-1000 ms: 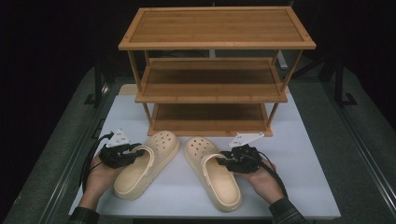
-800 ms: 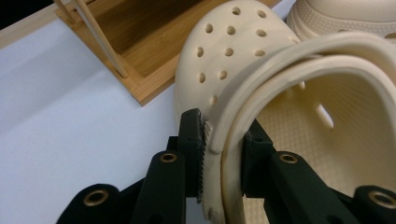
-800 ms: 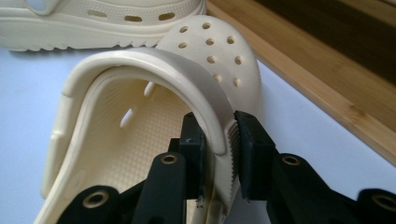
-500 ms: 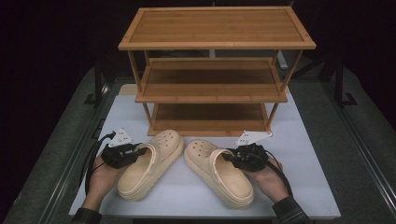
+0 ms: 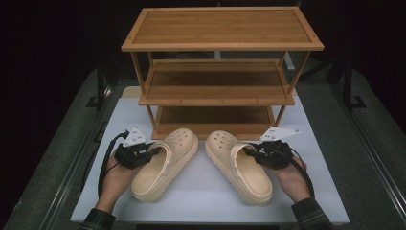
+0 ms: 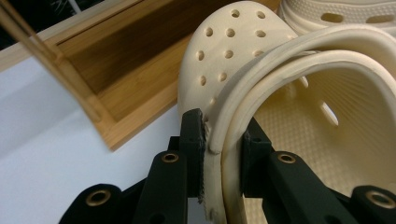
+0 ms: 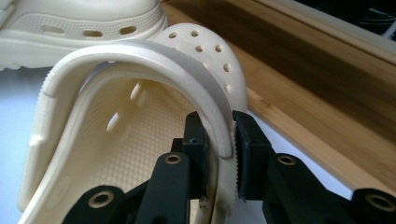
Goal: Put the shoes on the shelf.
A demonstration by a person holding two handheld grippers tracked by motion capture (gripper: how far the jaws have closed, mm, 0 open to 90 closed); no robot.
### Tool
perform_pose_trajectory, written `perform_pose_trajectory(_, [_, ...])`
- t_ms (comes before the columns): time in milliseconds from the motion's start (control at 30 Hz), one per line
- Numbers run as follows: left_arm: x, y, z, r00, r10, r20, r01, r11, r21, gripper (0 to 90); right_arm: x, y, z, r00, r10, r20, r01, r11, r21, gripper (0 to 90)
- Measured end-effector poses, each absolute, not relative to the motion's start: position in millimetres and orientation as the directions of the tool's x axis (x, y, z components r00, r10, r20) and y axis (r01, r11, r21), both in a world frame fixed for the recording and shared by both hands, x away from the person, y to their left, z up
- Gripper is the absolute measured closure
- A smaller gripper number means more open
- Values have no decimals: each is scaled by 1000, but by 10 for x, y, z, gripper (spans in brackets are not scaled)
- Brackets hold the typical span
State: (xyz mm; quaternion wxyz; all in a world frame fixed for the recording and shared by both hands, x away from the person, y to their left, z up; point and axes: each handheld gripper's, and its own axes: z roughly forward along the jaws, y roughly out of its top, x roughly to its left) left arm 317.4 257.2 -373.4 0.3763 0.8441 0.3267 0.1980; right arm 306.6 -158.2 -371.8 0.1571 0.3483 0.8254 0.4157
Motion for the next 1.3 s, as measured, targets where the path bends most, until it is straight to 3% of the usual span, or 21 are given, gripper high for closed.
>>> perform_pose_trajectory(533, [3540,2177,-3723,682,724,106,400,-490,774,755,3558,-1819,-3711,-612,790,-16,472,382,795,764])
perform_pose_trajectory(867, [3819,1972,-3793,648,753,114,407,-469,784,755,3846,-1718,-3748,-587,809,-30,472,372,799,764])
perform_pose_trajectory(1300, [4083,1764,-3905,569,801,186,398,-467,790,754,4073,-1546,-3840,-549,834,-57,465,362,808,763])
